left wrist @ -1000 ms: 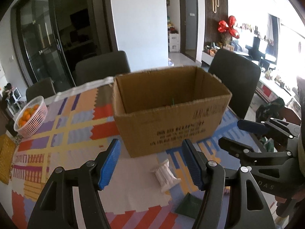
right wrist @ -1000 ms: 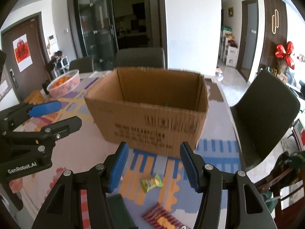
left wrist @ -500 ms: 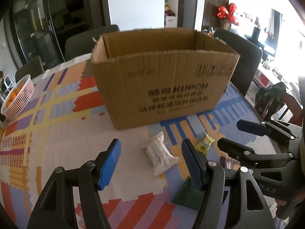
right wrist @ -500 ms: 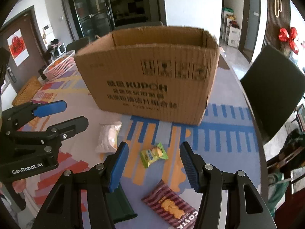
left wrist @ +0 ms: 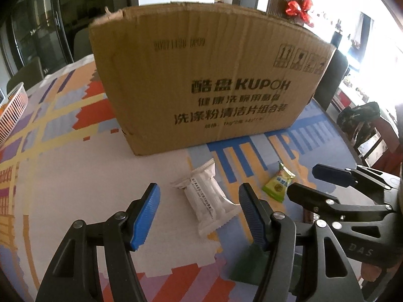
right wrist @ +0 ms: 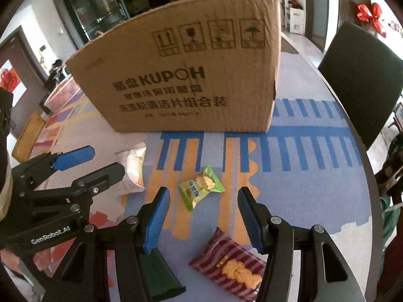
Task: Organize snacks
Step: 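Grasp the white wrapped packet with the left tool while the right tool grasps the yellow-green candy, then carry the white packet and candy into the box and open both tools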
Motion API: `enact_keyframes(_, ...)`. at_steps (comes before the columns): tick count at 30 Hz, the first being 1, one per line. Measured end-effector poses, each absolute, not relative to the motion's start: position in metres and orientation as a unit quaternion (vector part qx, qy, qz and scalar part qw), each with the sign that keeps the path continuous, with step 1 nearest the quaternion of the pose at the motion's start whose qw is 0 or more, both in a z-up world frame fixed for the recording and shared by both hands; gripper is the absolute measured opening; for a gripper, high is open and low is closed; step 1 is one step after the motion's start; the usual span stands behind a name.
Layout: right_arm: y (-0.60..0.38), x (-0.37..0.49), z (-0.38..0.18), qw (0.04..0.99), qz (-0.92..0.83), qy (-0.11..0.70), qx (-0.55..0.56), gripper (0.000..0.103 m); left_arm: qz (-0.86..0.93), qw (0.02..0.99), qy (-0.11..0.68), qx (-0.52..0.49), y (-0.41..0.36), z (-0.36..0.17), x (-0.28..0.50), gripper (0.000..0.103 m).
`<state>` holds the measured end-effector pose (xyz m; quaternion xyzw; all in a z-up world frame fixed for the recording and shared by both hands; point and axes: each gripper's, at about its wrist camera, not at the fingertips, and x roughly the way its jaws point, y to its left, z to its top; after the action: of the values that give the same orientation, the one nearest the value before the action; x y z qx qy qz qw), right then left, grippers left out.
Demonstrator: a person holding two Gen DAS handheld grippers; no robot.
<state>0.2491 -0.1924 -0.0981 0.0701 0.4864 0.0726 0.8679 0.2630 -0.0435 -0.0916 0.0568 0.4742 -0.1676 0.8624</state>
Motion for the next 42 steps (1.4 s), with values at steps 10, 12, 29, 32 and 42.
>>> enact_keyframes(10,-0.188,0.260,-0.110,0.859,0.073,0.498,0.094,0.056,-0.165,0.852,0.495,0.053,-0.044,-0.110,0.279,0.059)
enact_keyframes(12,-0.189,0.264,-0.114,0.856,0.071,0.502,0.105,0.055,-0.165,0.850,0.498,0.047,-0.041,-0.113,0.283,0.058)
enact_keyframes(29,-0.143,0.290,-0.126,0.860,0.056,0.507,0.029,0.039,-0.143,0.847,0.511,0.033,-0.028,-0.119,0.282,0.035)
enact_keyframes(32,-0.128,0.287,-0.129,0.861,0.065,0.504,0.015,0.033,-0.141,0.848,0.510,0.034,-0.030,-0.119,0.279,0.034)
enact_keyframes(42,-0.120,0.281,-0.129,0.866,0.077,0.494,0.013,0.021,-0.137,0.854,0.502,0.027,-0.033,-0.104,0.270,0.032)
